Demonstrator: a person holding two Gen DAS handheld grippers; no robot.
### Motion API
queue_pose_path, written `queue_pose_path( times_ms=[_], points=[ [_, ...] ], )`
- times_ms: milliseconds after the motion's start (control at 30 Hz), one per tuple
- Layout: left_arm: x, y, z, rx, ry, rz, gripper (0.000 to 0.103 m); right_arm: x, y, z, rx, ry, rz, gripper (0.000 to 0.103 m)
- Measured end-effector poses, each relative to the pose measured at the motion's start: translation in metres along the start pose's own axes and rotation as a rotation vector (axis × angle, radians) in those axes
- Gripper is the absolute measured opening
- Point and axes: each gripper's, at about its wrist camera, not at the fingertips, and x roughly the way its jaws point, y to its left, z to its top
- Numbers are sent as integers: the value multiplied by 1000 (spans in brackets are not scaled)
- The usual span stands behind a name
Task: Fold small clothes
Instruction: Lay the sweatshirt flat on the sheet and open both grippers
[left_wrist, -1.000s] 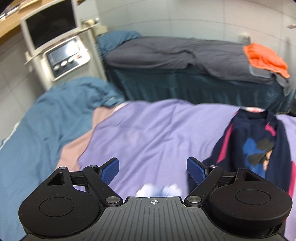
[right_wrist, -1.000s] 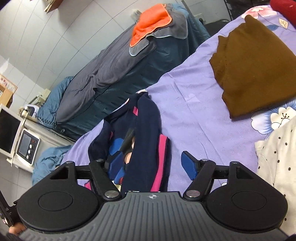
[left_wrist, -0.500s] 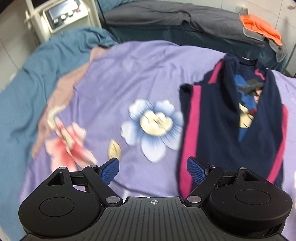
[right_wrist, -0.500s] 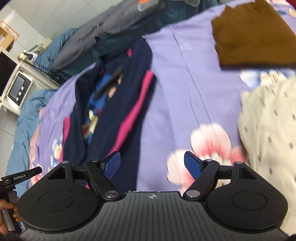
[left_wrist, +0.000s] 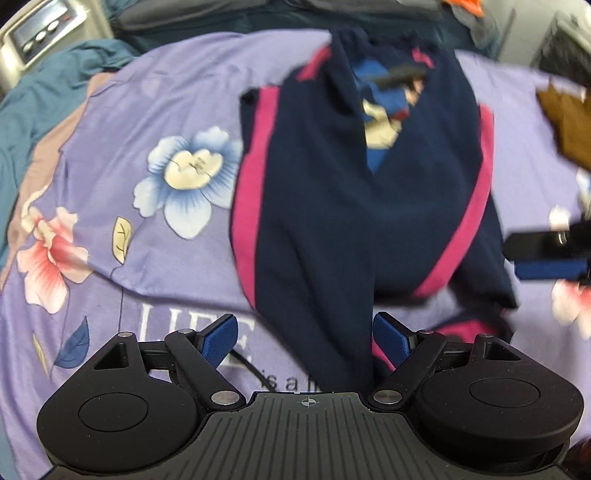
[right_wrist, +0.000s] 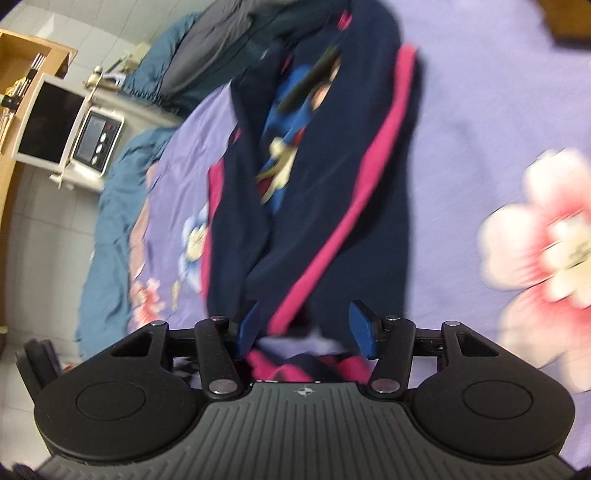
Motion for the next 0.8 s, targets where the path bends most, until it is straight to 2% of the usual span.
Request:
queue_pose_path(
  times_ms=[67, 133, 233, 267, 300, 333, 367, 400, 433, 500, 567, 733, 800],
  points=[
    [11, -8, -3, 37, 20, 29, 103, 10, 9, -2, -10, 29, 9, 57],
    [18, -10, -3, 37, 36, 17, 103, 14, 15, -3, -22, 44, 7, 58],
    [19, -7, -3, 25, -1, -10, 103, 14, 14, -3, -13, 42, -20, 58],
    [20, -5, -2, 19, -7, -2, 95, 13, 12, -4, -5, 40, -28, 58],
    [19, 0, -1, 0, -2, -12, 79, 13, 10, -4, 3, 40, -38, 58],
    [18, 8, 2, -40, -1, -37, 74, 13, 7, -4, 12, 41, -48, 58],
    [15, 17, 4, -91, -11, -60, 59, 11, 5, -4, 19, 38, -56, 58],
    [11, 27, 7, -135, -26, -75, 53, 12, 3, -5, 25, 33, -62, 58],
    [6, 37, 11, -168, -43, -77, 52, 12, 1, -5, 32, 28, -66, 58],
    [-9, 62, 24, -237, -113, -68, 46, 11, -2, -6, 46, 23, -70, 58],
    [-25, 92, 43, -323, -201, -48, 46, 11, -4, -6, 54, 21, -77, 58],
    [-70, 178, 95, -591, -494, 108, 46, 13, 0, -6, 43, 29, -83, 58],
    [-78, 206, 113, -678, -572, 194, 49, 13, 3, -7, 26, 31, -87, 58]
  ],
)
